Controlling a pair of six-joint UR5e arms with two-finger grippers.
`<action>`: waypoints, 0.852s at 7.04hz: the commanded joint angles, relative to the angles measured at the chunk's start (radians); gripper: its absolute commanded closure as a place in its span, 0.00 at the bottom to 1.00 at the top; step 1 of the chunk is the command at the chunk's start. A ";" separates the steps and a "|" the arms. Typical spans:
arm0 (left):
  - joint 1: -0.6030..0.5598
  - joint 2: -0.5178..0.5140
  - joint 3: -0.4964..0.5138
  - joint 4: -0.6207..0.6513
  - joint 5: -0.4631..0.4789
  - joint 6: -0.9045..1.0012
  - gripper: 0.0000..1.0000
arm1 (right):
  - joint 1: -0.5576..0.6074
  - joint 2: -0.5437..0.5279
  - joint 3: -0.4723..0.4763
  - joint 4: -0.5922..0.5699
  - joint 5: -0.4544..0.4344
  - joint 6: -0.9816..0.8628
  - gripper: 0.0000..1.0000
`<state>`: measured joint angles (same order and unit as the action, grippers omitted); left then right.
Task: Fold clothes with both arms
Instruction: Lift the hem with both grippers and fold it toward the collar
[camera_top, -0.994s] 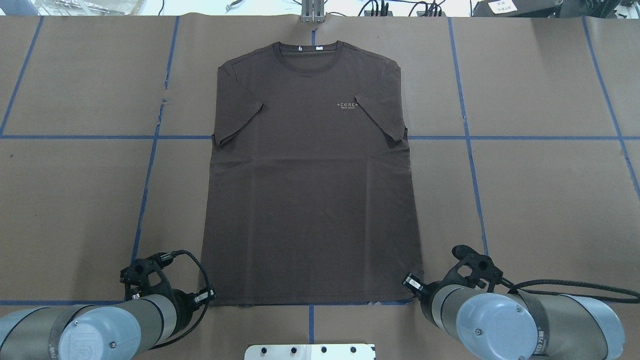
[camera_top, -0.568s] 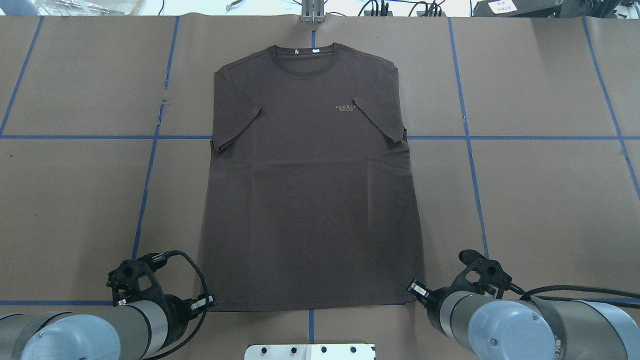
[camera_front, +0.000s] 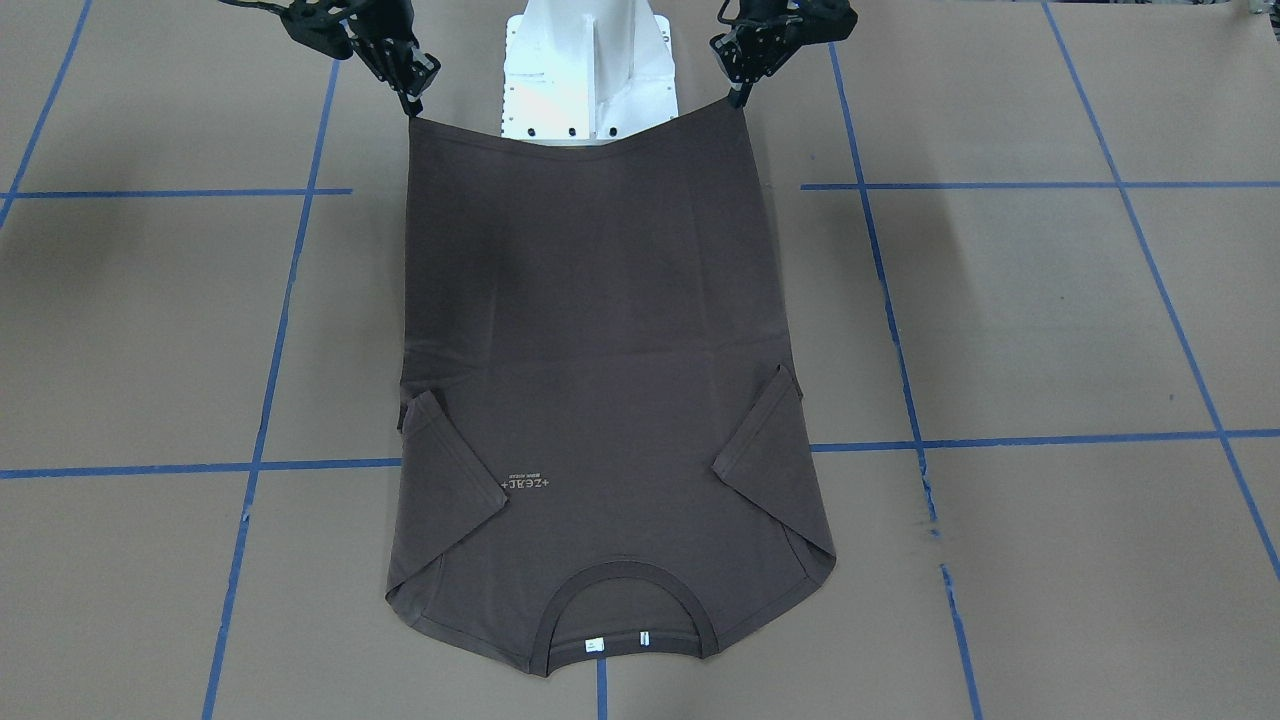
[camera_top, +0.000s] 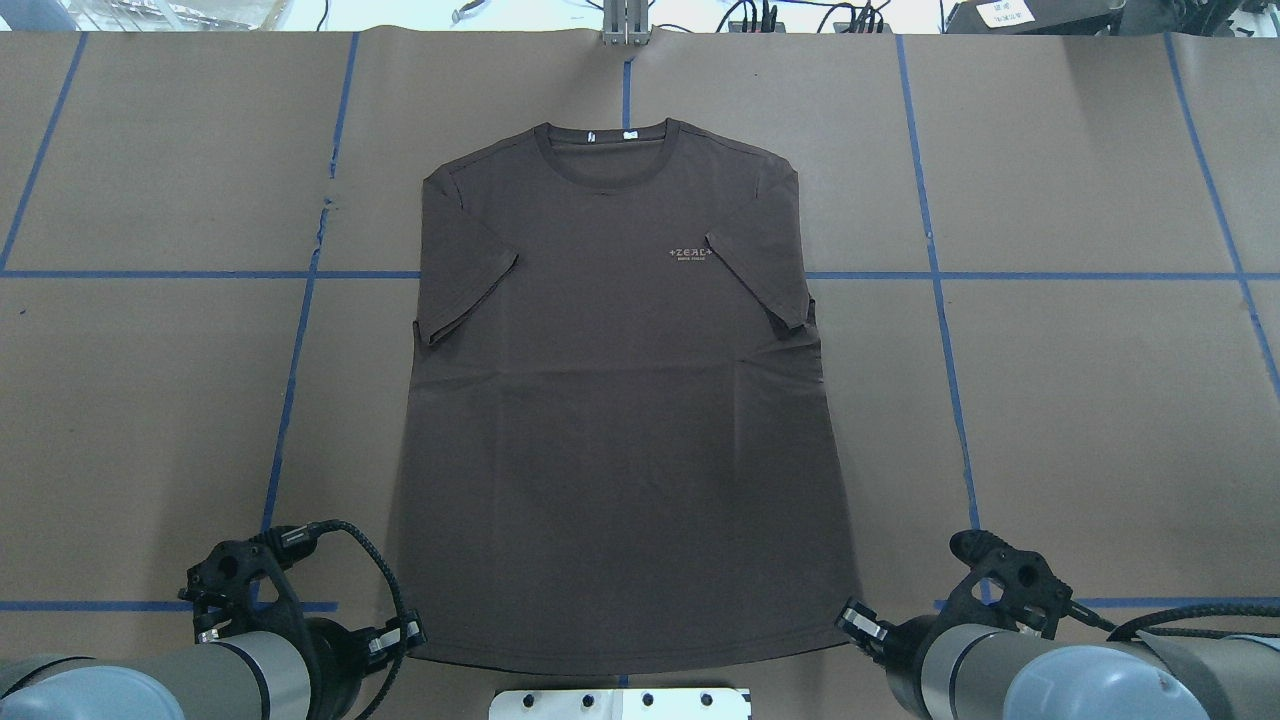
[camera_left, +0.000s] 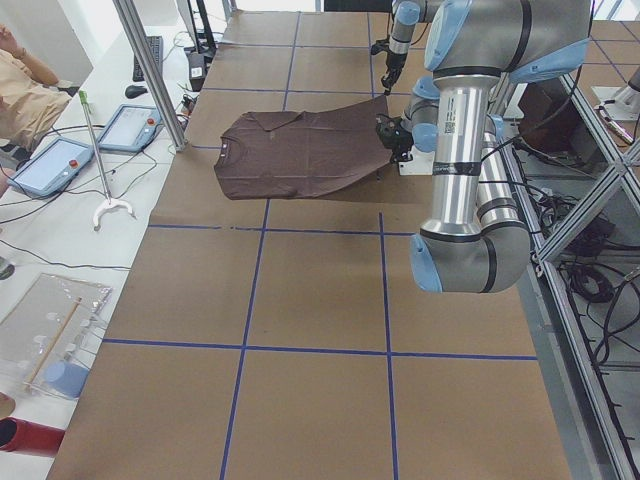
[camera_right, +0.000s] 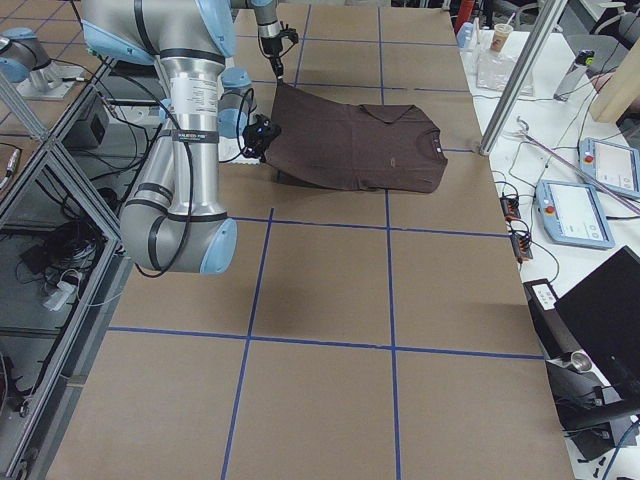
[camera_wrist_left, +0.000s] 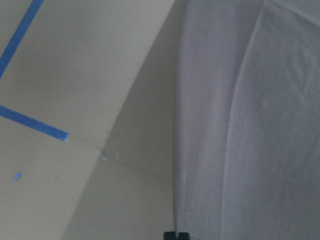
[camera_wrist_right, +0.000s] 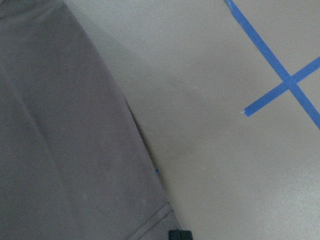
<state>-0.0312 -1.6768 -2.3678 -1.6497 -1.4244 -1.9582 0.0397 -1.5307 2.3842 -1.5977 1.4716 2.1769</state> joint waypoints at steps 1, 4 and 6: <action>-0.083 -0.056 0.007 0.001 -0.001 0.074 1.00 | 0.122 0.079 -0.028 -0.010 0.007 -0.064 1.00; -0.344 -0.237 0.253 -0.004 -0.005 0.281 1.00 | 0.392 0.277 -0.251 -0.010 0.106 -0.306 1.00; -0.502 -0.358 0.443 -0.030 -0.059 0.399 1.00 | 0.565 0.438 -0.464 0.002 0.182 -0.444 1.00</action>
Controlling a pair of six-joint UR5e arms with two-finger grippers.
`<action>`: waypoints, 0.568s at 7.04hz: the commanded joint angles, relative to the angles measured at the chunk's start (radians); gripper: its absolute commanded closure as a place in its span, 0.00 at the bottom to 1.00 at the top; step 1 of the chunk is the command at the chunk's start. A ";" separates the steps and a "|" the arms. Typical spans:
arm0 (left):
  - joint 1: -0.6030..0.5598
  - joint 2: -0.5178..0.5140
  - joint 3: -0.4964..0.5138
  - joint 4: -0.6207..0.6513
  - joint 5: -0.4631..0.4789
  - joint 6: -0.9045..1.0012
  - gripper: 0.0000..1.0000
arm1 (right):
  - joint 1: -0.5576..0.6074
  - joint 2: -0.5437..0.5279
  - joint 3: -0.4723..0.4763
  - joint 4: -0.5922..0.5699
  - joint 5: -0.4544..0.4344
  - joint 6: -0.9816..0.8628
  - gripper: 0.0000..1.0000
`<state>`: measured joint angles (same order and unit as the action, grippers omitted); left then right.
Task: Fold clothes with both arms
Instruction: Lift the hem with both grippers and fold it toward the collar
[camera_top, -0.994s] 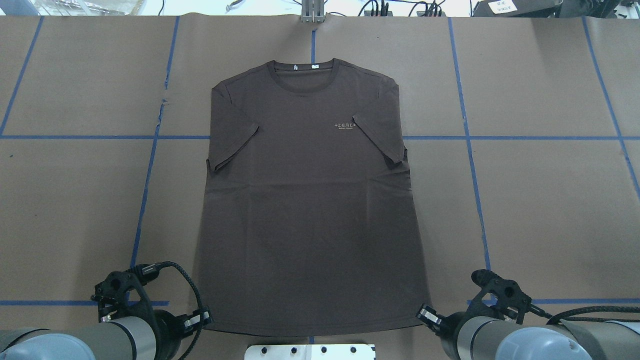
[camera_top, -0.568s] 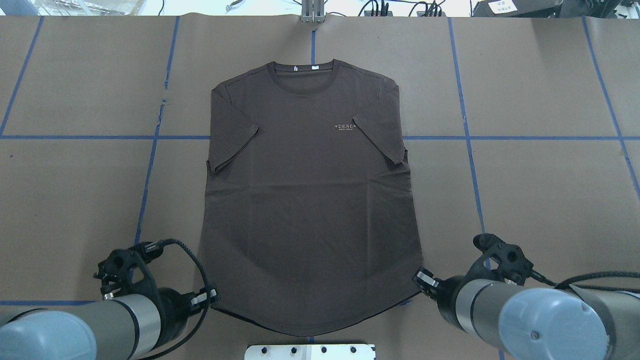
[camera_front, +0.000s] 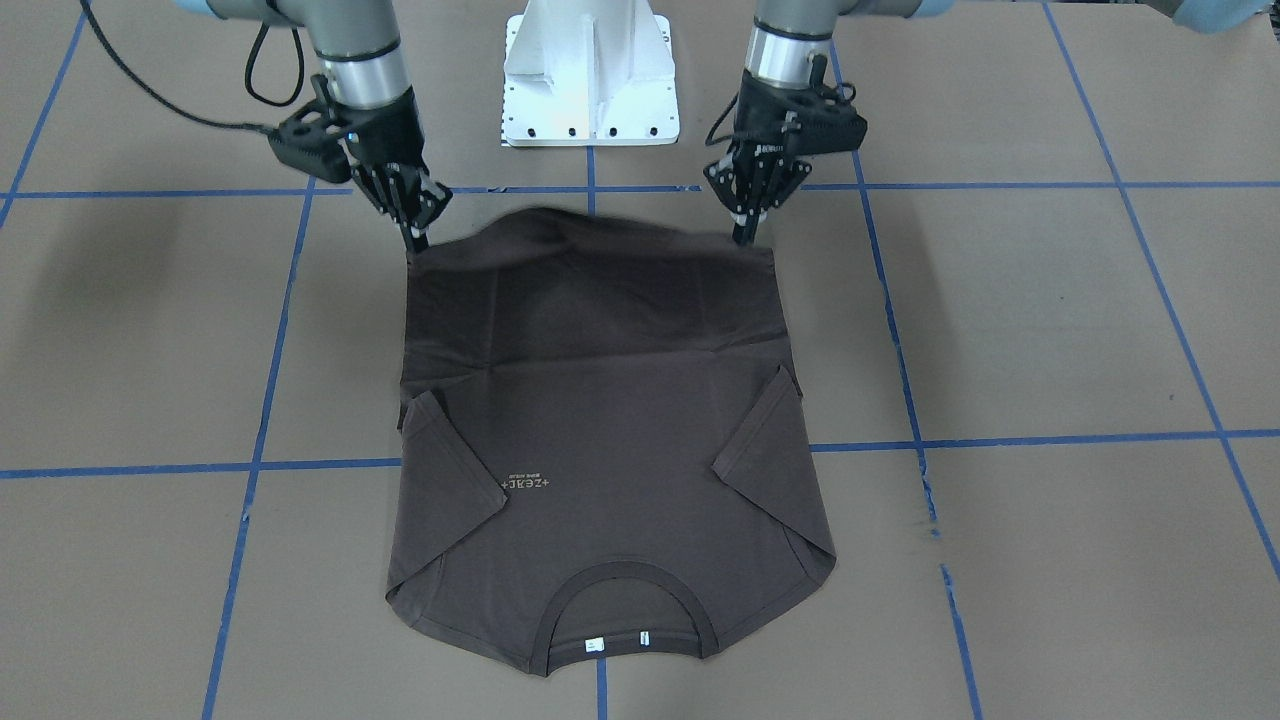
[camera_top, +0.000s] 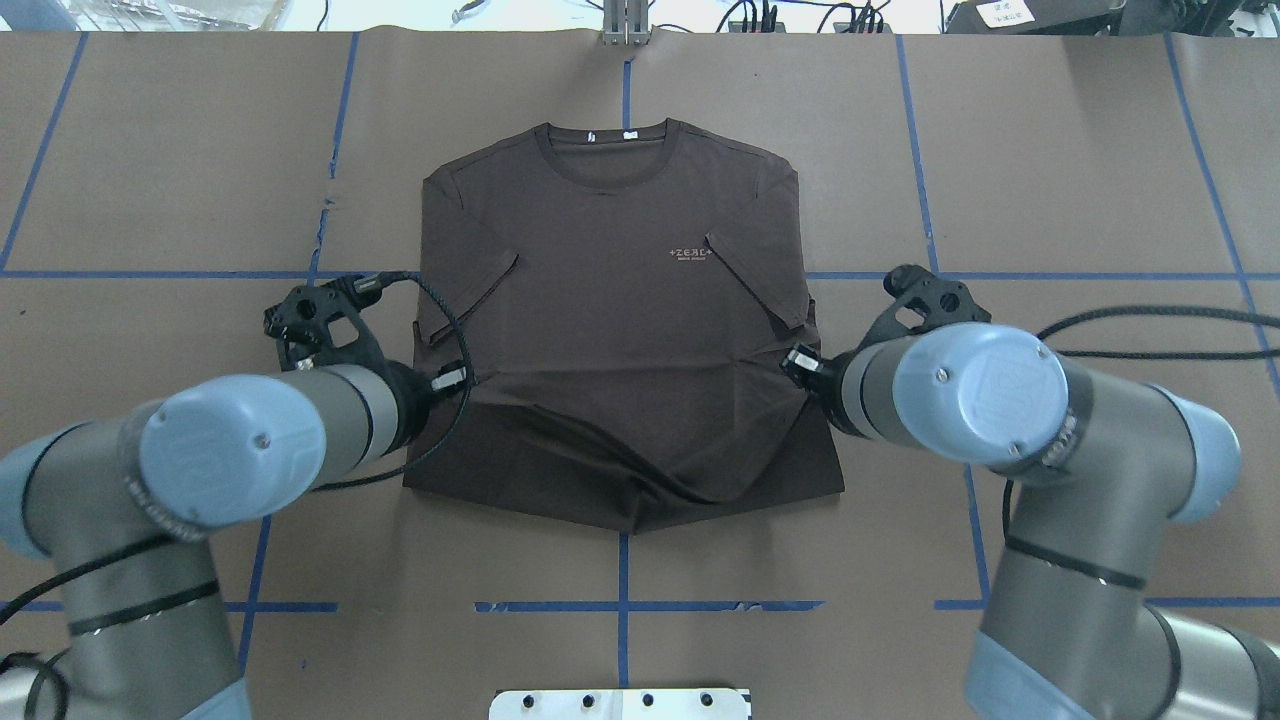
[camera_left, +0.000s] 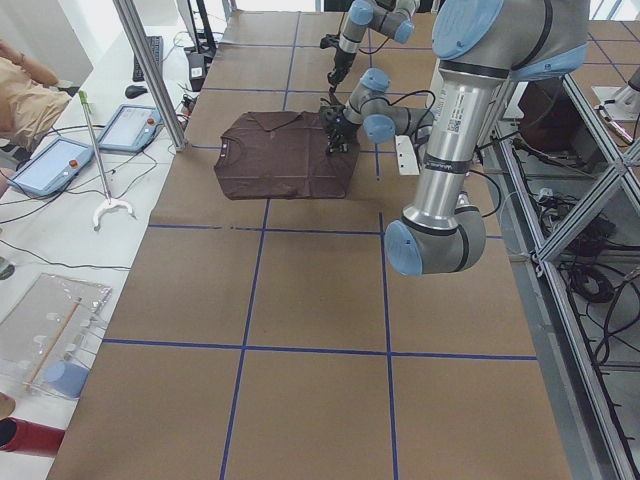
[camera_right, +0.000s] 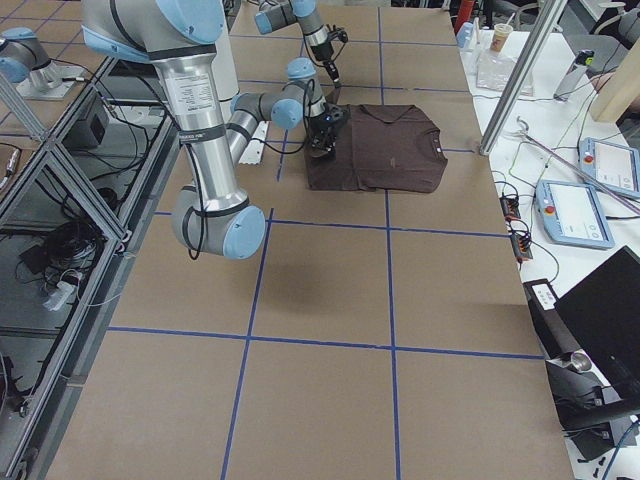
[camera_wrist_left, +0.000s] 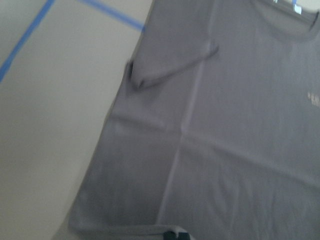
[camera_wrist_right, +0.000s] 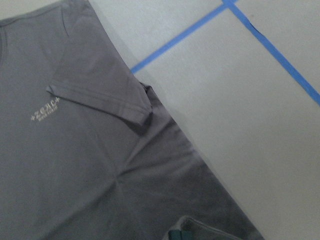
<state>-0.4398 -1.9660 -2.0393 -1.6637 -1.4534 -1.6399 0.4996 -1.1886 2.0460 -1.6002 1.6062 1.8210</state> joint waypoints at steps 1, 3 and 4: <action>-0.144 -0.070 0.211 -0.154 -0.030 0.094 1.00 | 0.159 0.166 -0.230 0.006 0.061 -0.139 1.00; -0.244 -0.106 0.379 -0.307 -0.030 0.176 1.00 | 0.256 0.318 -0.516 0.087 0.102 -0.164 1.00; -0.250 -0.111 0.399 -0.307 -0.028 0.178 1.00 | 0.307 0.357 -0.620 0.156 0.150 -0.176 1.00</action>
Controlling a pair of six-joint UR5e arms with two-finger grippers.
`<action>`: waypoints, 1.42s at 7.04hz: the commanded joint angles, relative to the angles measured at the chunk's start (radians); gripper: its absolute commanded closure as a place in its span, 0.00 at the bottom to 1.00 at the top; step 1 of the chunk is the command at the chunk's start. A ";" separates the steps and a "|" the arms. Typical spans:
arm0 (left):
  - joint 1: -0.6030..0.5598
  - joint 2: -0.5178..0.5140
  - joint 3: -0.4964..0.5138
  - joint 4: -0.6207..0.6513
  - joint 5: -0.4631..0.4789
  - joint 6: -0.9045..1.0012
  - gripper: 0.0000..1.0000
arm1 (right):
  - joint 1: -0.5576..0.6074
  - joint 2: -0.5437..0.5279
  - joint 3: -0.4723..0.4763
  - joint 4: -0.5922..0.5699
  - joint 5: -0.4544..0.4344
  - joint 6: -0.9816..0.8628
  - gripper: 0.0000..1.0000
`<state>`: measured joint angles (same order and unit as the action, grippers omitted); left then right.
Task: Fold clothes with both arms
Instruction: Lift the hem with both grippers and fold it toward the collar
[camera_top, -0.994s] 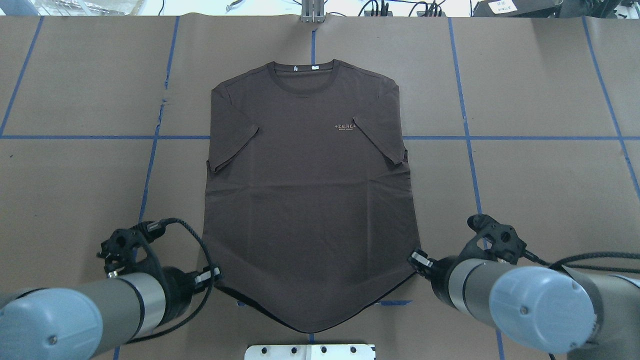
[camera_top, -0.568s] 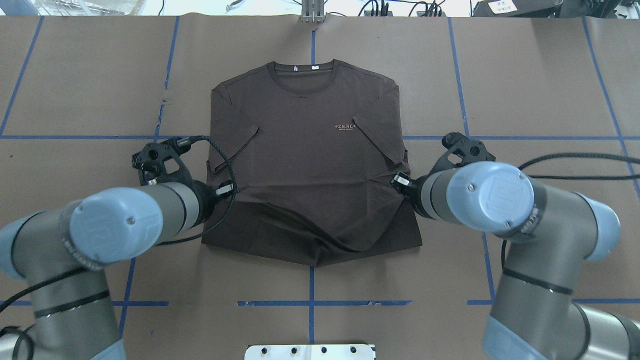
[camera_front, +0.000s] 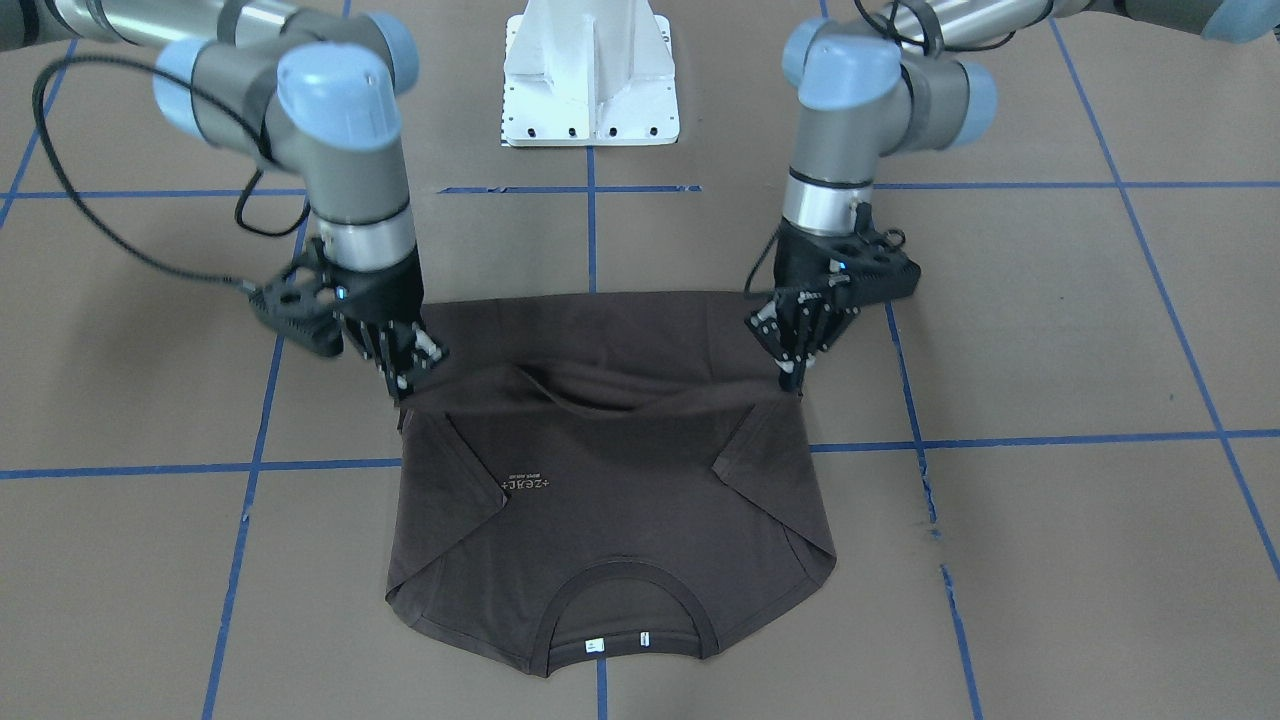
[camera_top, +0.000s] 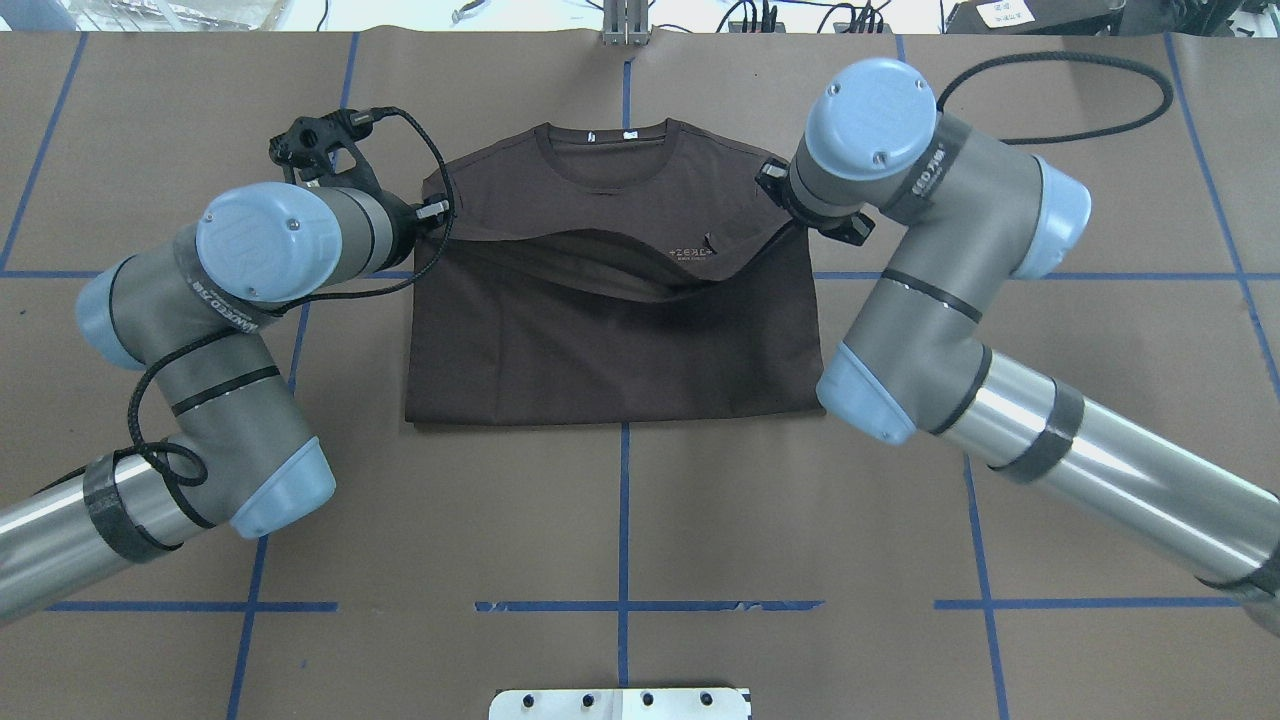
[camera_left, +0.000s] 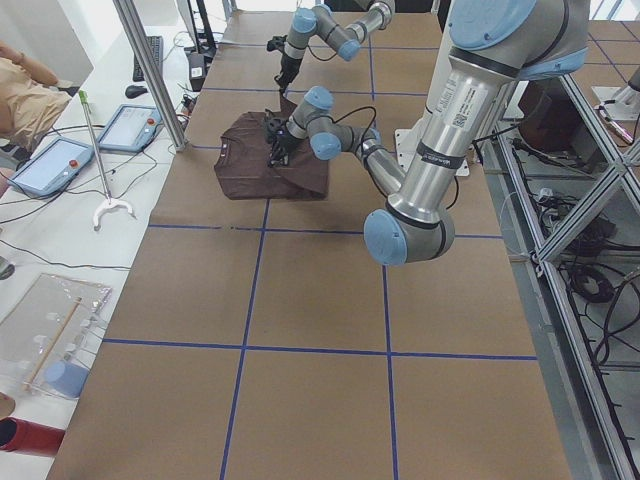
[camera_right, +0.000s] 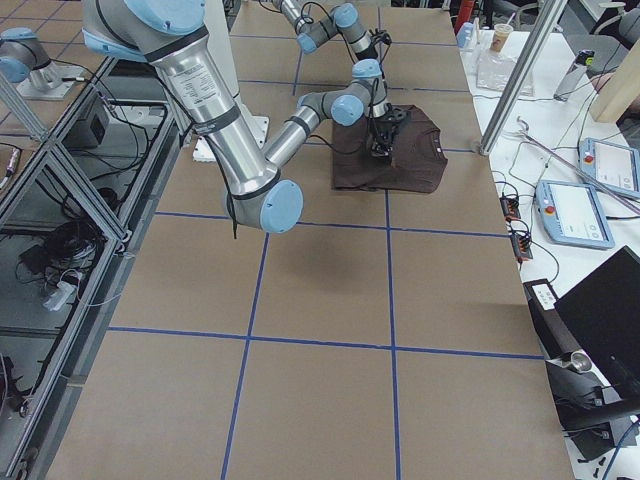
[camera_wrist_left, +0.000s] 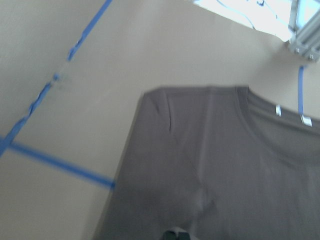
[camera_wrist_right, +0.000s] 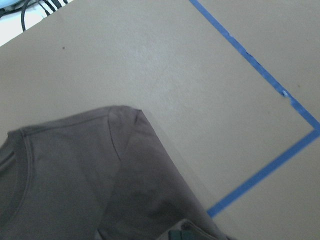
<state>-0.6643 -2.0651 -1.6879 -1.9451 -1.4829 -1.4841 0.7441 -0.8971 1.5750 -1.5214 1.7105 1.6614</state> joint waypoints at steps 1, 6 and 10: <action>-0.029 -0.059 0.144 -0.040 0.004 0.025 1.00 | 0.092 0.133 -0.262 0.095 0.090 -0.037 1.00; -0.047 -0.128 0.381 -0.170 0.007 0.030 1.00 | 0.097 0.179 -0.467 0.241 0.095 -0.032 1.00; -0.054 -0.119 0.395 -0.193 0.001 0.027 0.93 | 0.089 0.184 -0.467 0.244 0.089 -0.037 0.90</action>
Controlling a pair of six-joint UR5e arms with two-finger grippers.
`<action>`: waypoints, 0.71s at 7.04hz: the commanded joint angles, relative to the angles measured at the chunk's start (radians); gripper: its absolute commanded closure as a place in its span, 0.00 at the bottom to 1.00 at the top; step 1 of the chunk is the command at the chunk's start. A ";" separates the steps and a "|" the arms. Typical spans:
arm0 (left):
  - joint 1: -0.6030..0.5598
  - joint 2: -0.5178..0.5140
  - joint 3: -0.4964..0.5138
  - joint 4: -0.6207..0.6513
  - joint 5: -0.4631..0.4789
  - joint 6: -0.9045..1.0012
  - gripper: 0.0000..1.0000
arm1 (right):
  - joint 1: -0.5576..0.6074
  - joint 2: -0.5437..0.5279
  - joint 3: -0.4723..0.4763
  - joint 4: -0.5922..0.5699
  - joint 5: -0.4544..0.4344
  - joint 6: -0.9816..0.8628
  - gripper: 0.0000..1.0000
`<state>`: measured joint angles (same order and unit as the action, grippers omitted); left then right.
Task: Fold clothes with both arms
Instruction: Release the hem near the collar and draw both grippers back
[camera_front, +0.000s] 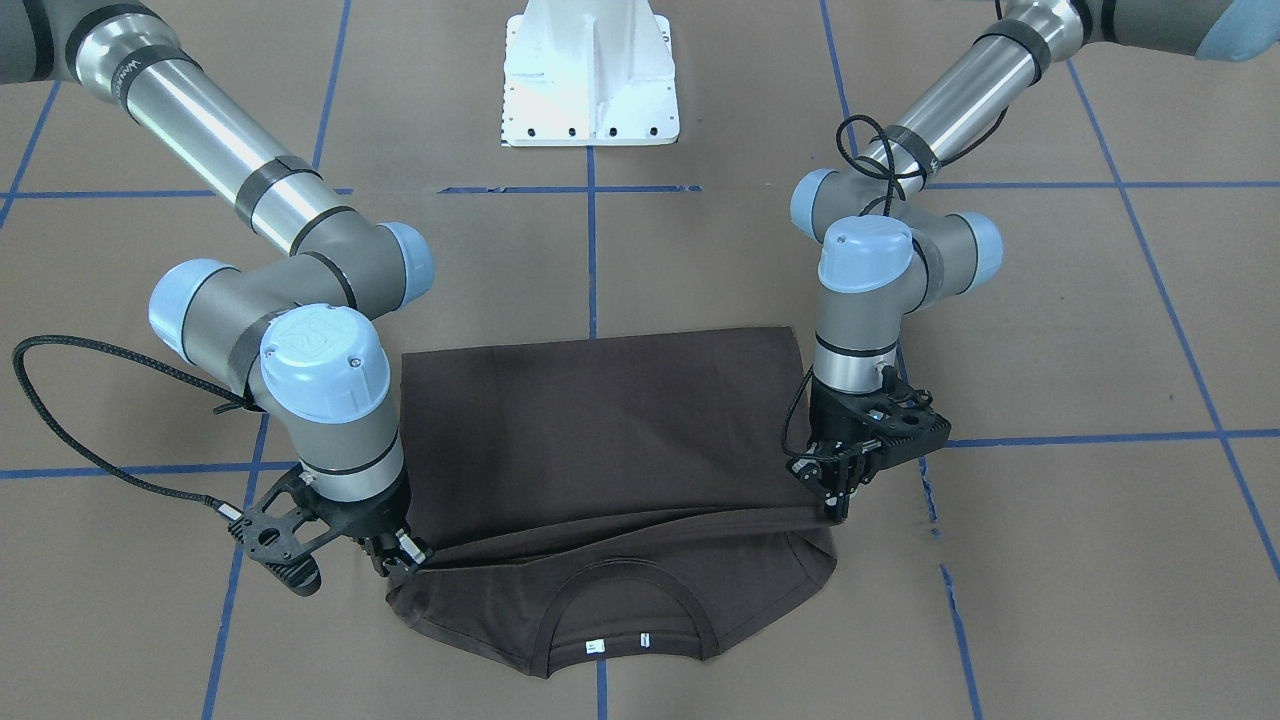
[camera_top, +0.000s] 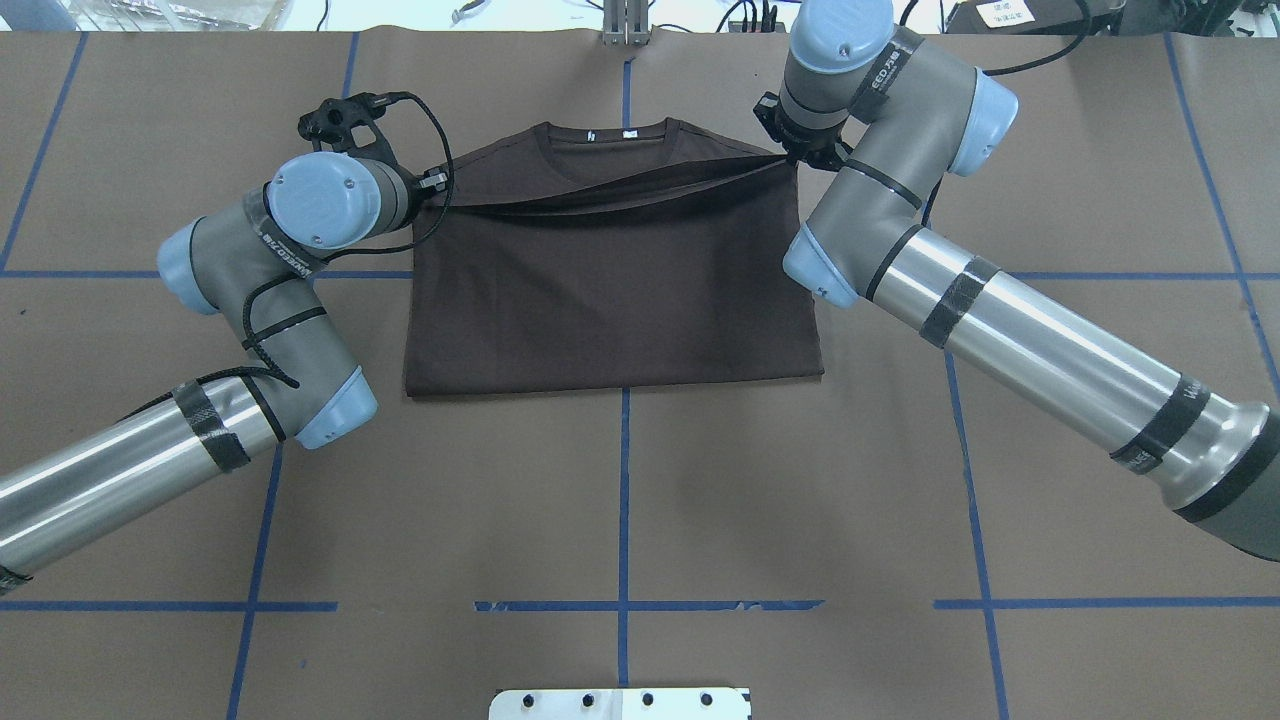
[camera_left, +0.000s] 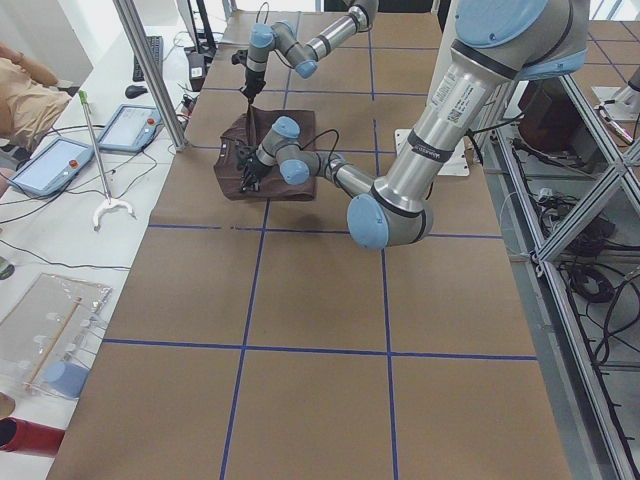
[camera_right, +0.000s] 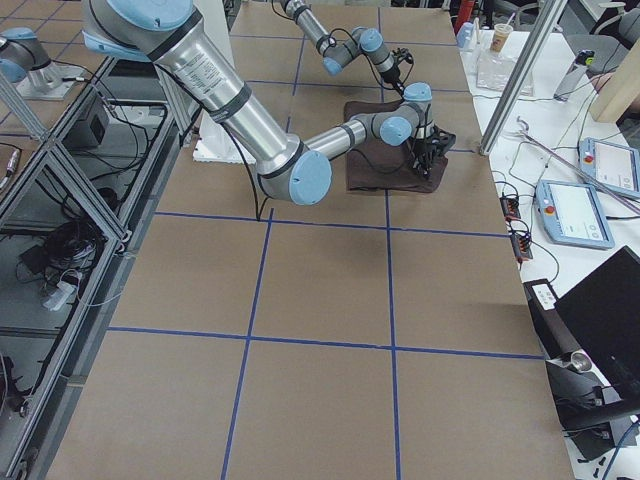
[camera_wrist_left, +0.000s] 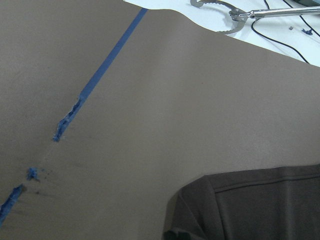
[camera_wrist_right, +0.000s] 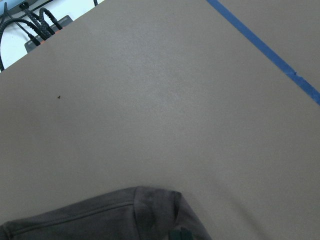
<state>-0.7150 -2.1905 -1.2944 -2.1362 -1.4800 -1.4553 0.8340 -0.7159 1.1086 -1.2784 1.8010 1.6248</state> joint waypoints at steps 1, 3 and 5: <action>-0.004 0.012 0.001 -0.045 -0.003 -0.002 0.86 | -0.001 0.006 0.000 0.001 -0.005 0.004 0.60; -0.004 0.029 -0.006 -0.109 -0.008 -0.005 0.64 | 0.005 -0.017 0.054 0.002 -0.003 0.013 0.37; -0.007 0.032 -0.006 -0.172 -0.043 -0.010 0.61 | 0.007 -0.083 0.155 0.002 0.004 0.026 0.31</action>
<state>-0.7216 -2.1590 -1.3004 -2.2644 -1.4967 -1.4617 0.8390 -0.7491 1.1907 -1.2762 1.8002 1.6436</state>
